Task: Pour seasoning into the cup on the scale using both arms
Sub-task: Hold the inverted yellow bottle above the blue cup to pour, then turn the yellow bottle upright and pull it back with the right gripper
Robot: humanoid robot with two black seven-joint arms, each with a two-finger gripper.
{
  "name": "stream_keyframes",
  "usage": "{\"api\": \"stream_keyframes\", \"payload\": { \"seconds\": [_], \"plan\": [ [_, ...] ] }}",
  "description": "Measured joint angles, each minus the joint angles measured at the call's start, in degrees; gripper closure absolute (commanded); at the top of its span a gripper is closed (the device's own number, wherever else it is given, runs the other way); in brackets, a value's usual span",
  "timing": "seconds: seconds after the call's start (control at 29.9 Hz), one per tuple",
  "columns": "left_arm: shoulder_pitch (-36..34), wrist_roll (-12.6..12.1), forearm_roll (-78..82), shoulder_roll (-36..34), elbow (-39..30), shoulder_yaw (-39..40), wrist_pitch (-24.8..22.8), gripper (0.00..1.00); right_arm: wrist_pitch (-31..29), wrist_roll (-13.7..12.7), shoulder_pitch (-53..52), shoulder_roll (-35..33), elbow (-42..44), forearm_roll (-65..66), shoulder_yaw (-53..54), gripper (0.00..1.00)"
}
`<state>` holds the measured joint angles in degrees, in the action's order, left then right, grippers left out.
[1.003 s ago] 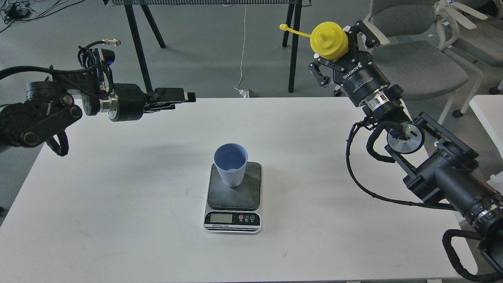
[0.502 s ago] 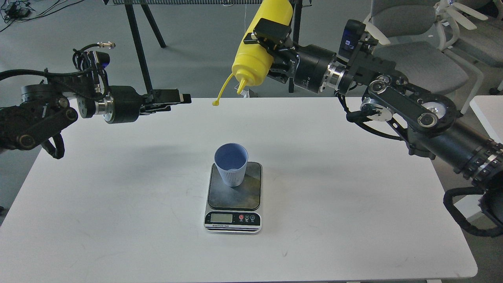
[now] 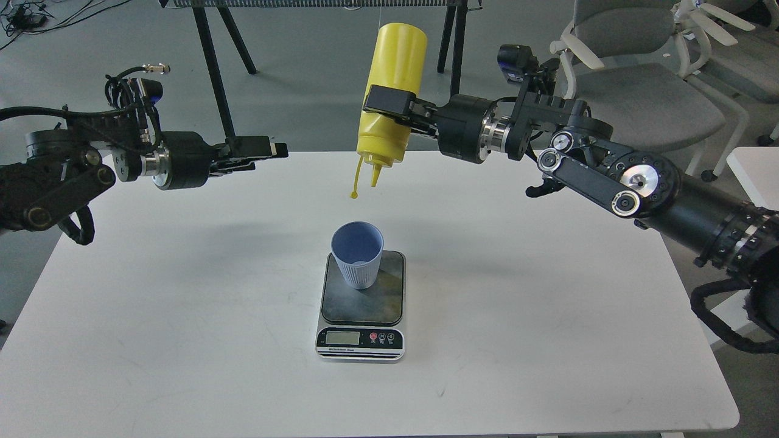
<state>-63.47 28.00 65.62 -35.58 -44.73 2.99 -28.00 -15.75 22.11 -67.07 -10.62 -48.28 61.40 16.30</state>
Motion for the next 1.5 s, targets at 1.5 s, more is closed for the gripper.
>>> {"api": "stream_keyframes", "payload": {
  "seconds": [1.5],
  "plan": [
    [1.14,0.0,0.04,-0.1,4.36,-0.35,0.0,0.01,1.57,0.66,-3.59,6.91,7.69,1.69,-8.13,0.97]
  ]
}}
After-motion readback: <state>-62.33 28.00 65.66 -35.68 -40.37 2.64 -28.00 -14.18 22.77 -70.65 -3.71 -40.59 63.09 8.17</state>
